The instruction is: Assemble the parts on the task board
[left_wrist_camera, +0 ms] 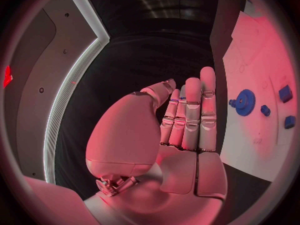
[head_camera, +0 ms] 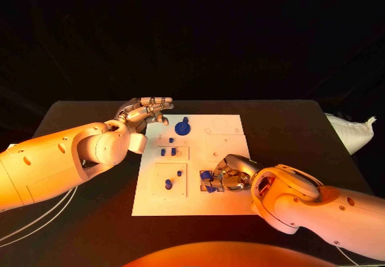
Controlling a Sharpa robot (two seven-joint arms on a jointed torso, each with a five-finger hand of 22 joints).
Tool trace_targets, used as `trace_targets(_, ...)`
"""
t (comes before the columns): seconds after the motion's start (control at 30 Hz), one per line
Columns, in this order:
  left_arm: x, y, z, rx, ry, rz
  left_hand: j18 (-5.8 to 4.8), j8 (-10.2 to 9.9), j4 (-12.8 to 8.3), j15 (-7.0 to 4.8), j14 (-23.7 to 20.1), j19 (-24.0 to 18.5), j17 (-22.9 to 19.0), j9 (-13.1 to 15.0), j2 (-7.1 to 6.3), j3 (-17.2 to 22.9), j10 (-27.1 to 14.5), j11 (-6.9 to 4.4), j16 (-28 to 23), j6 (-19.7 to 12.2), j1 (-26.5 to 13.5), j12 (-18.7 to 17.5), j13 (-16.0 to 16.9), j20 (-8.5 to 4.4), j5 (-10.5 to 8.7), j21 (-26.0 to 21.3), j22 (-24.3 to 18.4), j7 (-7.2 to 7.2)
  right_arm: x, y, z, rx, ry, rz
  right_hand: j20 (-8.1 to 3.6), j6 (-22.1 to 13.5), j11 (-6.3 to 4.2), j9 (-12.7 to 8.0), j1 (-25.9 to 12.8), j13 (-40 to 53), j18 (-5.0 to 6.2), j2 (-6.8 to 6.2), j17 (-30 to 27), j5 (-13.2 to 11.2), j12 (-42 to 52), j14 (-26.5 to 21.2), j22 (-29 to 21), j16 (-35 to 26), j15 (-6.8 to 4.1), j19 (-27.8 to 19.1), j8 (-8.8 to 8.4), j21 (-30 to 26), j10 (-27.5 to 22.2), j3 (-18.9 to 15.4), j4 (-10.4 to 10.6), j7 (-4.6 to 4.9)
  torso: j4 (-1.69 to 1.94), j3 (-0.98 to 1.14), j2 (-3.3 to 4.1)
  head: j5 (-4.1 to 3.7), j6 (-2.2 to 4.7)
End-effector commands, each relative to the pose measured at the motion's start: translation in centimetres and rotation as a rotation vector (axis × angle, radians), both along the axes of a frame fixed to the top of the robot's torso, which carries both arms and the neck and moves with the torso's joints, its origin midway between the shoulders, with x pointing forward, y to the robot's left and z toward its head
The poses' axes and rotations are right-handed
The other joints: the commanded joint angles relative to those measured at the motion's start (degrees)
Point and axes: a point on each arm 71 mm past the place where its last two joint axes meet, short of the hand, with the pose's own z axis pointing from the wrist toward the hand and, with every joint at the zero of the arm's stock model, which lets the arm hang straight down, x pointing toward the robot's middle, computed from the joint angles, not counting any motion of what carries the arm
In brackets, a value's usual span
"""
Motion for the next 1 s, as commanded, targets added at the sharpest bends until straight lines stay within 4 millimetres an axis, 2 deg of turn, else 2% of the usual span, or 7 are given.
trace_targets(0.03, -0.04, -0.23, 0.1, -0.009, -0.007, -0.019, 1.11, 0.4, -0.3, 0.14, -0.5, -0.4, -0.1, 0.0, 0.28, -0.2, -0.4, -0.1, 0.4, -0.4, -0.5, 0.3, -0.1, -0.14, -0.06, -0.3, 0.1, 0.18, 0.02, 0.0, -0.11, -0.036, -0.007, 0.009, -0.23, 0.5, -0.18, 1.6, -1.8, -0.1, -0.38, -0.36, -0.1, -1.7, -0.4, 3.5, 0.0, 0.2, -0.39, -0.1, 0.27, 0.1, 0.2, -1.0, 0.0, -0.44, -0.04, -0.03, 0.0, 0.03, -0.09)
trace_targets(0.2, -0.03, -0.26, 0.1, -0.01, -0.006, -0.019, 1.11, 0.4, -0.3, 0.14, -0.5, -0.4, -0.1, 0.0, 0.28, -0.2, -0.4, -0.1, 0.4, -0.4, -0.5, 0.3, -0.1, -0.14, -0.06, -0.3, 0.1, 0.18, 0.12, -0.03, -0.05, -0.056, -0.024, 0.016, -0.3, 0.2, -0.24, 2.7, -6.3, -0.8, -0.3, -0.15, -0.6, -10.9, -1.9, 3.4, -0.4, 0.0, -0.44, -0.2, 0.43, -0.2, -0.1, -4.8, 0.0, -0.52, -0.13, -0.01, -0.02, 0.06, -0.14)
trace_targets(0.3, -0.03, -0.26, 0.09, -0.01, -0.006, -0.019, 1.11, 0.4, -0.3, 0.14, -0.5, -0.4, -0.1, 0.0, 0.28, -0.2, -0.4, -0.1, 0.4, -0.4, -0.5, 0.3, -0.1, -0.14, -0.06, -0.3, 0.1, 0.18, 0.19, -0.15, 0.0, -0.074, -0.041, 0.021, -0.28, 0.4, -0.25, 3.3, -7.9, -1.4, -0.23, -0.28, -1.0, -14.6, -3.1, 3.3, -0.8, -0.3, -0.49, -0.4, 0.65, -0.5, -0.5, -6.6, 0.0, -0.61, -0.14, 0.0, -0.04, 0.0, -0.18)
trace_targets(0.37, -0.02, -0.23, 0.09, -0.009, -0.006, -0.019, 1.11, 0.4, -0.3, 0.14, -0.5, -0.4, -0.1, 0.0, 0.28, -0.2, -0.4, -0.1, 0.4, -0.4, -0.5, 0.3, -0.1, -0.14, -0.06, -0.3, 0.1, 0.18, 0.21, -0.2, 0.03, -0.083, -0.05, 0.024, -0.31, 0.4, -0.28, 3.5, -8.4, -1.7, -0.2, -0.41, -1.1, -15.5, -3.6, 3.3, -0.9, -0.3, -0.49, -0.4, 0.72, -0.6, -0.6, -7.3, 0.0, -0.63, -0.15, 0.02, -0.05, -0.03, -0.19)
trace_targets(0.73, -0.01, -0.17, 0.08, -0.008, -0.006, -0.018, 1.11, 0.4, -0.3, 0.16, -0.6, -0.5, -0.2, 0.0, 0.34, -0.2, -0.5, -0.08, 0.4, -0.5, -0.5, 0.5, -0.1, -0.11, -0.05, -0.3, 0.0, 0.2, 0.15, -0.31, 0.18, -0.114, -0.076, 0.046, -0.32, 0.4, -0.31, 3.9, -7.8, -1.8, -0.16, -0.48, -1.2, -14.8, -4.1, 3.2, -1.1, -0.5, -0.51, -0.5, 0.82, -0.7, -0.8, -7.8, -0.2, -0.67, -0.11, 0.01, -0.01, -0.16, -0.24)
trace_targets(0.83, -0.02, -0.17, 0.07, -0.009, -0.005, -0.018, 1.11, 0.4, -0.3, 0.16, -0.6, -0.5, -0.2, 0.0, 0.34, -0.2, -0.5, -0.08, 0.4, -0.5, -0.5, 0.5, -0.1, -0.11, -0.05, -0.3, 0.0, 0.2, 0.07, -0.21, 0.2, -0.116, -0.074, 0.055, -0.36, 0.4, -0.32, 4.4, -4.9, -1.5, -0.17, -0.9, -1.2, -14.2, -4.1, 3.3, -1.1, -0.4, -0.55, -0.5, 0.92, -0.8, -0.6, -7.8, -0.8, -0.75, -0.08, 0.0, -0.02, -0.19, -0.26)
trace_targets(1.0, -0.02, -0.19, 0.07, -0.009, -0.006, -0.018, 1.11, 0.4, -0.3, 0.16, -0.6, -0.5, -0.2, 0.0, 0.34, -0.2, -0.5, -0.08, 0.4, -0.5, -0.5, 0.5, -0.1, -0.11, -0.05, -0.3, 0.0, 0.2, 0.08, -0.05, 0.16, -0.127, -0.078, 0.068, -0.43, 0.5, -0.45, 5.0, 1.5, -1.2, -0.21, -0.9, -1.0, -12.4, -4.2, 3.3, -0.9, -0.4, -0.64, -0.4, 1.11, -0.7, -0.4, -6.4, -4.0, -0.77, -0.08, -0.01, -0.01, -0.22, -0.38)
